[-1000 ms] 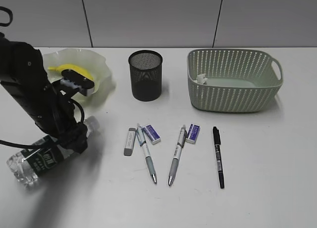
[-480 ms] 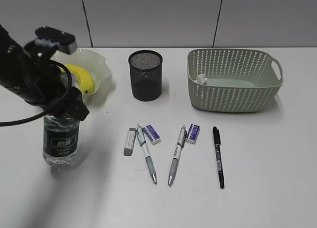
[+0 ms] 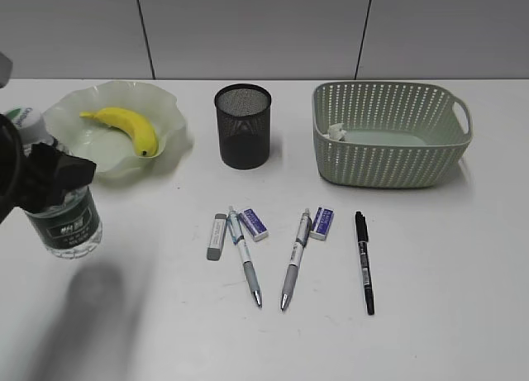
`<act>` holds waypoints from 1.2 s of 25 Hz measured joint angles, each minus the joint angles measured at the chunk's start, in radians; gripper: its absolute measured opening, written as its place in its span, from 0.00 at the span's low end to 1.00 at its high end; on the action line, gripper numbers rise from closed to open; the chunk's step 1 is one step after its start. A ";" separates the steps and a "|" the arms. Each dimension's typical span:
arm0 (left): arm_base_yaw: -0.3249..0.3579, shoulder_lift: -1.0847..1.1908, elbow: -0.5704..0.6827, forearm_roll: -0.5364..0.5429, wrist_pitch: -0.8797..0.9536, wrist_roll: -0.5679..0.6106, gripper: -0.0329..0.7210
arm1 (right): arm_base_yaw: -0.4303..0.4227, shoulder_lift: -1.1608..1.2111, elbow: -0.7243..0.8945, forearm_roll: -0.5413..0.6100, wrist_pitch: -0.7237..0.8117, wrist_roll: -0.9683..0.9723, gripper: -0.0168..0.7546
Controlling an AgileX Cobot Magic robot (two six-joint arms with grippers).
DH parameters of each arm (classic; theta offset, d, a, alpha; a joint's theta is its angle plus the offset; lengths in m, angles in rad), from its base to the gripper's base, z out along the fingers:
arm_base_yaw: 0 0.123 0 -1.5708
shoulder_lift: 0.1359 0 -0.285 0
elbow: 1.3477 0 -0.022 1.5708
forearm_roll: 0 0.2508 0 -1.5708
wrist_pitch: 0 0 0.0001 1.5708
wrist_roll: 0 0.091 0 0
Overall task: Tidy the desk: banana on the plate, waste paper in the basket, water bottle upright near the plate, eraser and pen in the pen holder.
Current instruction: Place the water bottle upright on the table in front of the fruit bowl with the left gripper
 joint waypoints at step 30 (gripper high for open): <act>0.001 0.290 0.100 -0.156 -0.481 -0.057 0.78 | 0.000 0.000 0.000 0.000 0.000 0.000 0.71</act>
